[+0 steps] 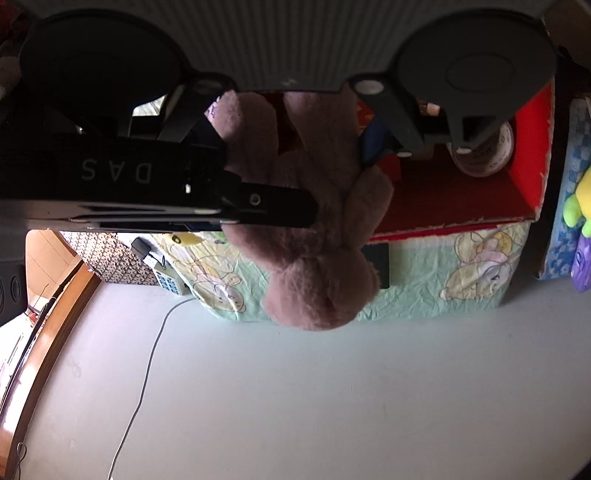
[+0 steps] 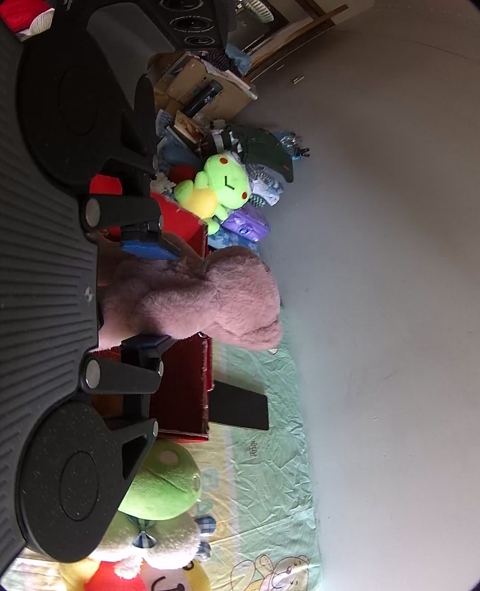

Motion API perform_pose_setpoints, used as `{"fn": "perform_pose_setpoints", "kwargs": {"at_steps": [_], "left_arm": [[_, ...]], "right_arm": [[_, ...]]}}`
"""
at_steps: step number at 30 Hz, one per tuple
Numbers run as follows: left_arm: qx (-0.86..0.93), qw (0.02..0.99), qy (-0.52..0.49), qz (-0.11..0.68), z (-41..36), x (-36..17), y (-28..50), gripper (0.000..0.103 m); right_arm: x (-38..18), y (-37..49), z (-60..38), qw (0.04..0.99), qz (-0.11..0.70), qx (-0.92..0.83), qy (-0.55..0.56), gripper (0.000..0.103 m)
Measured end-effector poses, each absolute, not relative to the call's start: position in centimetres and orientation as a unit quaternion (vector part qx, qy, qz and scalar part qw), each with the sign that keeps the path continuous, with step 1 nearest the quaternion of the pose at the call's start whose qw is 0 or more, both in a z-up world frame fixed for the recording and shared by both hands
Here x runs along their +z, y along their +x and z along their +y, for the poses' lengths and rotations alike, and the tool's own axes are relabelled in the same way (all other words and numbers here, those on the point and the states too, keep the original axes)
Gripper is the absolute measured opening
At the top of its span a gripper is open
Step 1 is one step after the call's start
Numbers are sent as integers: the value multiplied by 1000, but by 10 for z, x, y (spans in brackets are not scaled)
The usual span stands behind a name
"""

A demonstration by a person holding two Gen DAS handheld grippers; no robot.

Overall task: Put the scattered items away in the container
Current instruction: 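Lift the teddy bear with the right gripper and lower it into the red box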

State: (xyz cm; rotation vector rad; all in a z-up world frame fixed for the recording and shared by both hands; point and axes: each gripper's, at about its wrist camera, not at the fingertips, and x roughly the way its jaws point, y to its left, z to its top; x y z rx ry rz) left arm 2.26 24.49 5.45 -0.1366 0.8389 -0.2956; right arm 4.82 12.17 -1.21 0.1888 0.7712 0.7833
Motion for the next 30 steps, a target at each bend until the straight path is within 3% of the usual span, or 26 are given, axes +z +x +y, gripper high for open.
{"fn": "perform_pose_setpoints", "kwargs": {"at_steps": [11, 12, 13, 30], "left_arm": [[-225, 848, -87, 471, 242, -17, 54, 76], [-230, 846, -86, 474, 242, -20, 55, 74], [-233, 844, -81, 476, 240, -22, 56, 74], [-250, 827, -56, 501, 222, -28, 70, 82]], "right_arm": [[-47, 57, 147, 866, 433, 249, -9, 42], [-50, 59, 150, 867, 438, 238, -21, 38], [-53, 60, 151, 868, 441, 226, -30, 24], [-50, 65, 141, 862, 466, 201, 3, 23]]}}
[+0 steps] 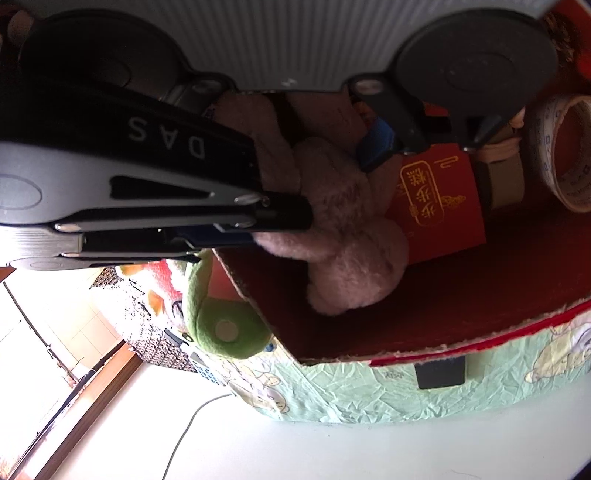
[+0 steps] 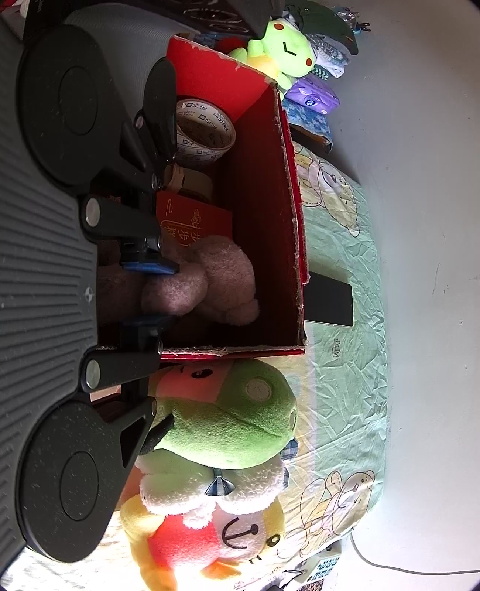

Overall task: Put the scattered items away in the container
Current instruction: 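Lift the teddy bear with the right gripper and lower it into the red box, then open the right gripper to release the teddy bear inside the box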

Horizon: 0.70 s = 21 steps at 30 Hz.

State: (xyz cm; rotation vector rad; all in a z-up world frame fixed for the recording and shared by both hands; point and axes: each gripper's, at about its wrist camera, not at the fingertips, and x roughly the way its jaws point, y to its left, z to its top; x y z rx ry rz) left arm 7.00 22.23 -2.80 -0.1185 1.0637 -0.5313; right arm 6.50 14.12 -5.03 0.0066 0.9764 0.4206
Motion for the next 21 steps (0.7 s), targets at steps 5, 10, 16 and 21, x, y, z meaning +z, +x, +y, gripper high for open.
{"fn": "perform_pose_setpoints", "kwargs": {"at_steps": [5, 10, 16, 21], "left_arm": [[-243, 827, -48, 504, 218, -28, 69, 83], [-237, 829, -39, 505, 210, -27, 72, 83], [-221, 829, -25, 513, 209, -25, 69, 83], [-196, 834, -12, 516, 215, -21, 60, 83]], "right_arm": [[-47, 63, 135, 861, 466, 201, 30, 25], [-40, 59, 123, 868, 452, 197, 54, 29], [-39, 57, 113, 869, 448, 196, 73, 26], [-39, 55, 113, 870, 446, 195, 73, 25]]}}
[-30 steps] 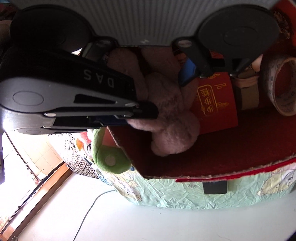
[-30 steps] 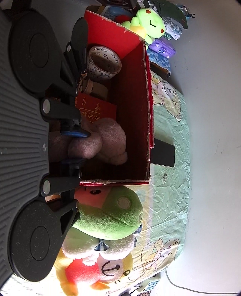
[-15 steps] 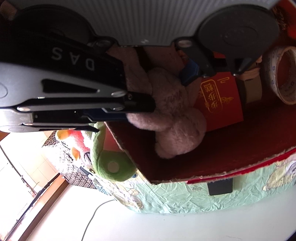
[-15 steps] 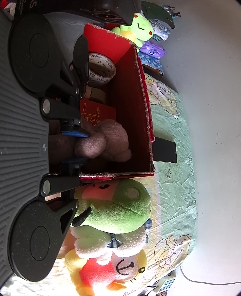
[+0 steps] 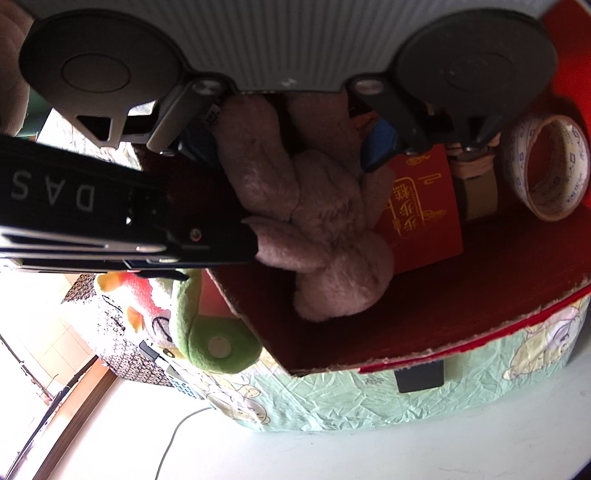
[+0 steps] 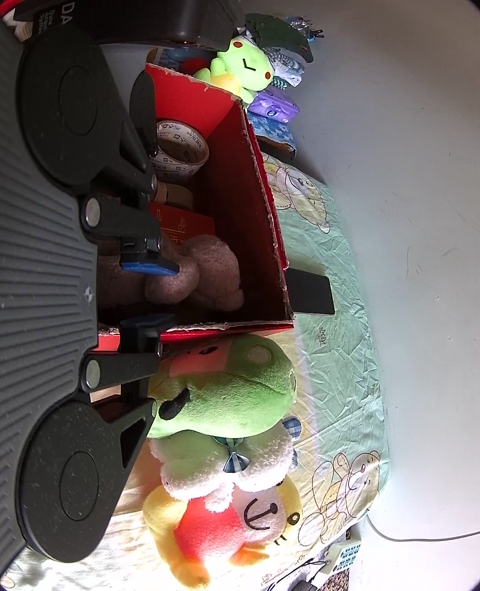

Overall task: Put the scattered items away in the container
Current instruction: 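Open the right gripper to release the teddy bear inside the box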

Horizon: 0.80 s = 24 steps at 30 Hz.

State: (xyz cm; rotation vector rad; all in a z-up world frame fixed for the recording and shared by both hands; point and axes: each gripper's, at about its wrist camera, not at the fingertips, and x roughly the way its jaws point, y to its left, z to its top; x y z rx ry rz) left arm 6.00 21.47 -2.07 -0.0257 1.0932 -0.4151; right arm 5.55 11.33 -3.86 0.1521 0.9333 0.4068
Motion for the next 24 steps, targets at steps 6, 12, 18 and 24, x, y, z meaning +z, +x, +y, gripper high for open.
{"fn": "perform_pose_setpoints", "kwargs": {"at_steps": [6, 12, 18, 24], "left_arm": [[-156, 849, 1, 504, 225, -9, 48, 84], [-119, 863, 25, 490, 221, 2, 38, 85], [-96, 865, 30, 491, 221, 4, 36, 85], [-67, 867, 31, 492, 220, 7, 32, 83]], "right_arm": [[-37, 53, 111, 870, 446, 197, 77, 25], [-37, 47, 108, 868, 447, 200, 79, 25], [-38, 43, 103, 866, 447, 207, 86, 25], [-37, 42, 99, 864, 443, 225, 82, 25]]}}
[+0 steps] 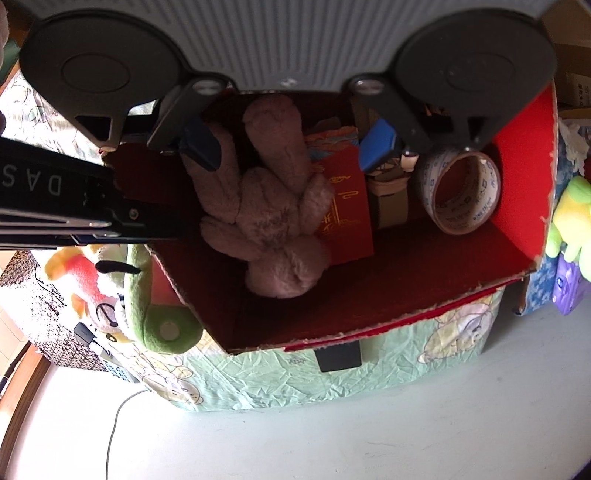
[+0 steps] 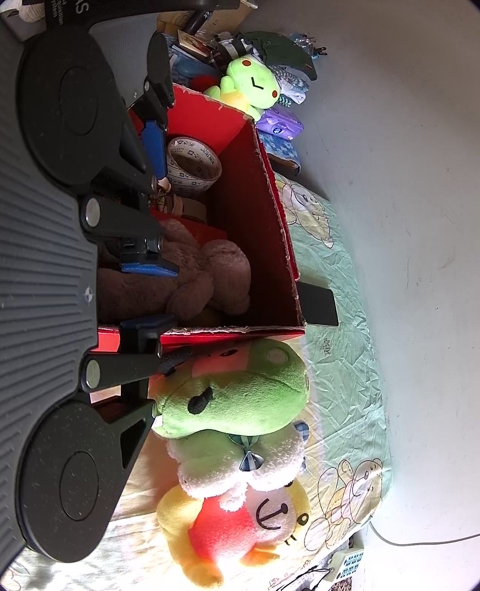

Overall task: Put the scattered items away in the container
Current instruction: 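Open the right gripper to release the teddy bear inside the box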

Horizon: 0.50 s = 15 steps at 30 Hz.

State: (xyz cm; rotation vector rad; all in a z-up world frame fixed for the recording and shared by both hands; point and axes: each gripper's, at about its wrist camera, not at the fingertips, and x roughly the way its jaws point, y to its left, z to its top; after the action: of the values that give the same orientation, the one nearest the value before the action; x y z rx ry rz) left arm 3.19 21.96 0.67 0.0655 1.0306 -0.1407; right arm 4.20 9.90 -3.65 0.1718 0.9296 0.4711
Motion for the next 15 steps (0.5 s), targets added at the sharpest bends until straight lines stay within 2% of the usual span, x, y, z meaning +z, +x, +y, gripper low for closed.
{"fn": "perform_pose_setpoints", "kwargs": {"at_steps": [15], "left_arm": [[-37, 871, 27, 488, 212, 15, 17, 83]], "right_arm": [[-34, 31, 86, 855, 443, 253, 91, 28]]}}
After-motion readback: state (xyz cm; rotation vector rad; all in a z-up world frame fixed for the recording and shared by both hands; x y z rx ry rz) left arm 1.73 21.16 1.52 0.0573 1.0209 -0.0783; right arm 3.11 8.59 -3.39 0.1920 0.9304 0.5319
